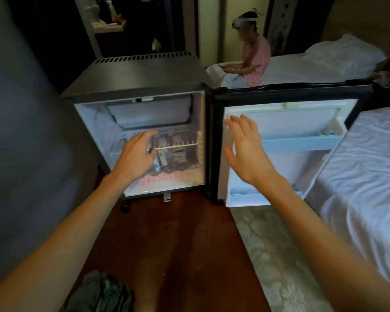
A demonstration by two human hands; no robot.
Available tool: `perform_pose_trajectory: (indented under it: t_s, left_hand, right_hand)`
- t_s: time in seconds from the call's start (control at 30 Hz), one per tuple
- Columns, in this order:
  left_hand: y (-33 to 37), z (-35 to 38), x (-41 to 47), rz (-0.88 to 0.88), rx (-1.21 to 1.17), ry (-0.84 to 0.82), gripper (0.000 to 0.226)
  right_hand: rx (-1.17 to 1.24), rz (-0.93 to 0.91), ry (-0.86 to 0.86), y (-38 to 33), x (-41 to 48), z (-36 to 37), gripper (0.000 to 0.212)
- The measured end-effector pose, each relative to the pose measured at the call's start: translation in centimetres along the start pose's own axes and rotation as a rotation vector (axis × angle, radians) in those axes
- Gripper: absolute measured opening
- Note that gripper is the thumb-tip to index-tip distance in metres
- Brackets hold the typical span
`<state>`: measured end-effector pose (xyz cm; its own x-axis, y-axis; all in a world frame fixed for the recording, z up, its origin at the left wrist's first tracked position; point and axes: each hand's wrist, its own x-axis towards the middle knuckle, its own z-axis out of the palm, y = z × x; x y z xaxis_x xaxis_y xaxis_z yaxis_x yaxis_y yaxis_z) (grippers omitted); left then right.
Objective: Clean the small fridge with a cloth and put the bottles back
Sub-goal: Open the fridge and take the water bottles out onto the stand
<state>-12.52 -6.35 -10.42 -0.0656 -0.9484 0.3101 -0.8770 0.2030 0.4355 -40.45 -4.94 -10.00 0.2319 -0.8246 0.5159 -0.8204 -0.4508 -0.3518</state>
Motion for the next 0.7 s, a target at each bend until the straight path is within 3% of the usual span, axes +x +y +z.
perform_pose_trajectory:
  t_s: [0.17,0.33,0.5,0.7]
  left_hand:
    - [-7.9,1.5,-3.4,-0.131,-0.022,0.012,0.042]
    - [-13.1,5.8,-4.8,-0.271,-0.074,-0.024,0.039]
    - [-16.6,10.4,-3.8,-0.344,-0.172,-0.019,0.046]
    - [-17.8,15.0,1.0,-0.39,-0.234,0.109,0.064]
  right_hand:
    - [0.109,-0.058,-0.089,-3.7,-0.2,7.9,0.053]
    - [0.192,0.054,-0.274,-3.6,0.0,16.0,0.049]
    - [0.265,0.211,-0.369,-2.2,1.2,23.0,0.044]
    - [0.35,0.206,-0.356,-1.6,5.4,29.6,0.047]
